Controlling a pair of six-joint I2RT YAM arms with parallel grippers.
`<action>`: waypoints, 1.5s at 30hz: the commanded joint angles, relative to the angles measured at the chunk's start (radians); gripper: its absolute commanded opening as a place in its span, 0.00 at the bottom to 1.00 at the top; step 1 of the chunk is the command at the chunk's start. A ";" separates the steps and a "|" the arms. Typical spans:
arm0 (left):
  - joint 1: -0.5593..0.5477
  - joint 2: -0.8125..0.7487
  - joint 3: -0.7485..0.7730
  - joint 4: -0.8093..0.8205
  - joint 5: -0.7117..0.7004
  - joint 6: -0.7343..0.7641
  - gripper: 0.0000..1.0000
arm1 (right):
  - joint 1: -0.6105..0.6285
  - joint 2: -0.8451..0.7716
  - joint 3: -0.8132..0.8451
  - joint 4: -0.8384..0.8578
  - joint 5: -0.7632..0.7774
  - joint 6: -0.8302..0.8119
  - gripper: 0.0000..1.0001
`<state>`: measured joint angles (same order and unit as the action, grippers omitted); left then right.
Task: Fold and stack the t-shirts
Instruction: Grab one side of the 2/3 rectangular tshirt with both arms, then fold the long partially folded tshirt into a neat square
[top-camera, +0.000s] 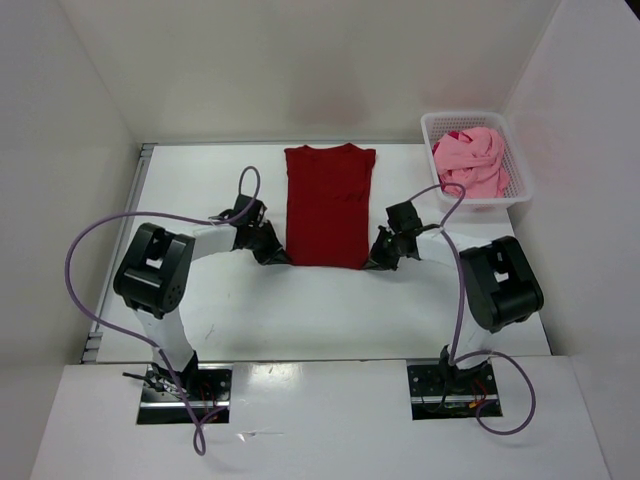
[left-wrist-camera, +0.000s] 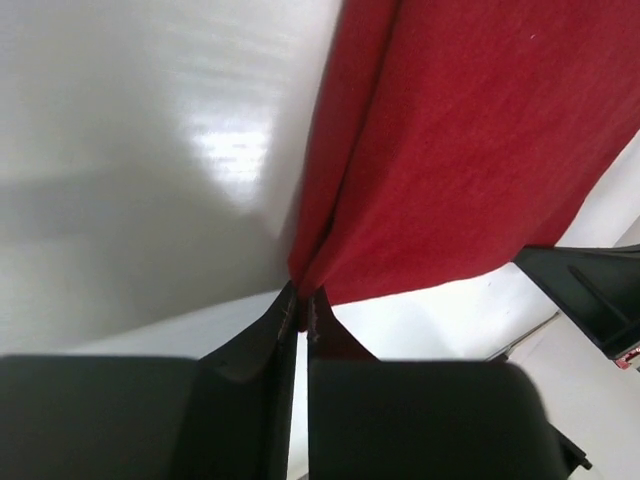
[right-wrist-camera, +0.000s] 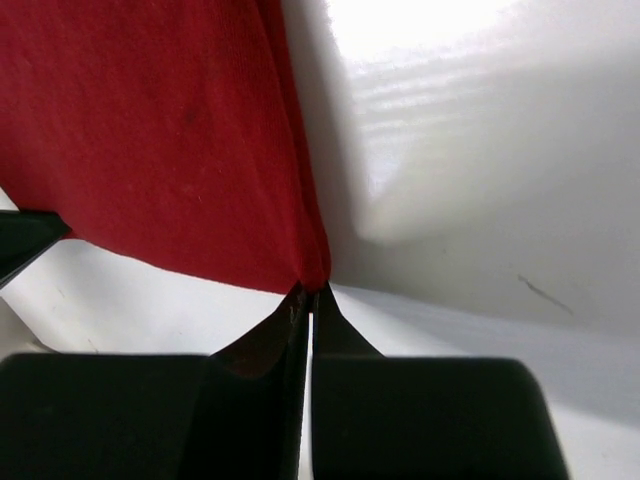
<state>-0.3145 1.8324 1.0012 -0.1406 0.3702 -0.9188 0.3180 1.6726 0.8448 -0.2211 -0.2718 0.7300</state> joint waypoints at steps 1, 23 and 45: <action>0.002 -0.083 -0.012 -0.077 -0.016 0.027 0.00 | 0.026 -0.092 -0.038 -0.029 0.019 0.020 0.00; 0.061 -0.180 0.423 -0.429 0.026 0.146 0.00 | -0.031 -0.155 0.314 -0.210 -0.072 -0.007 0.00; 0.163 0.214 0.797 -0.246 -0.122 0.063 0.56 | -0.140 0.379 0.874 -0.198 -0.012 -0.106 0.38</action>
<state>-0.1654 2.1605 1.8336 -0.4343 0.2649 -0.8619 0.1871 2.1487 1.7134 -0.4431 -0.3073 0.6487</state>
